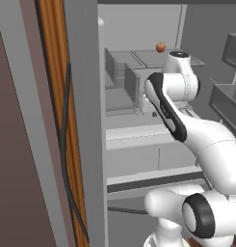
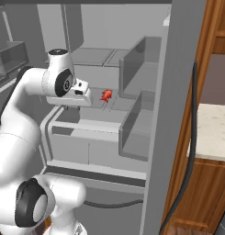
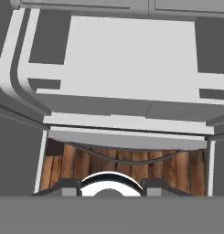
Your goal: Take the fish out of the fridge, briefly rinse it in the sink, and place it on the tray next to the sink.
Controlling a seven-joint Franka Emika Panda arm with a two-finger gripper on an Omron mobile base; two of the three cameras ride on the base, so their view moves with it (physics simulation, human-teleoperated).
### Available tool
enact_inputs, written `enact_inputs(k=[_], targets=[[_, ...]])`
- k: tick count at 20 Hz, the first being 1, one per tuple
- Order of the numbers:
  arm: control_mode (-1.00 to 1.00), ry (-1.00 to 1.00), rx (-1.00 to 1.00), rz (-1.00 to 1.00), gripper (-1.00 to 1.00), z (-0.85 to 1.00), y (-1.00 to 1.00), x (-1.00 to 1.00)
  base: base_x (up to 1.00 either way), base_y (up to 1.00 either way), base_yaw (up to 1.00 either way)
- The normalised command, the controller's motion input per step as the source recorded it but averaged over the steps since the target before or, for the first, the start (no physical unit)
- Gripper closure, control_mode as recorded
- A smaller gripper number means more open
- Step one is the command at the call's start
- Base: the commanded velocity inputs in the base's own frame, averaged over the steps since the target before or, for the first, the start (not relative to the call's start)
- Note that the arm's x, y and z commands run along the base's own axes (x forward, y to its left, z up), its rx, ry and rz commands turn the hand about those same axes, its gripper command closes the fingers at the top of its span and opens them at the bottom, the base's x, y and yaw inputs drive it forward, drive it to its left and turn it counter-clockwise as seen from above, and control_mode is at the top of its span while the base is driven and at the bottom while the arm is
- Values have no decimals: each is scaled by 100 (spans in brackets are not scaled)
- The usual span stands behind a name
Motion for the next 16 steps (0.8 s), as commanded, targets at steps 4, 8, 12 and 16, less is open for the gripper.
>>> enact_inputs(k=[4,8,12,16], targets=[[-100,-2,0,0,-100,0,0,-3,0,0,0],[-100,-25,0,0,-100,2,-1,-16,0,0,0],[-100,-35,1,-2,-100,16,-4,-13,0,0,0],[-100,-26,8,-1,-100,5,-9,-8,0,0,0]])
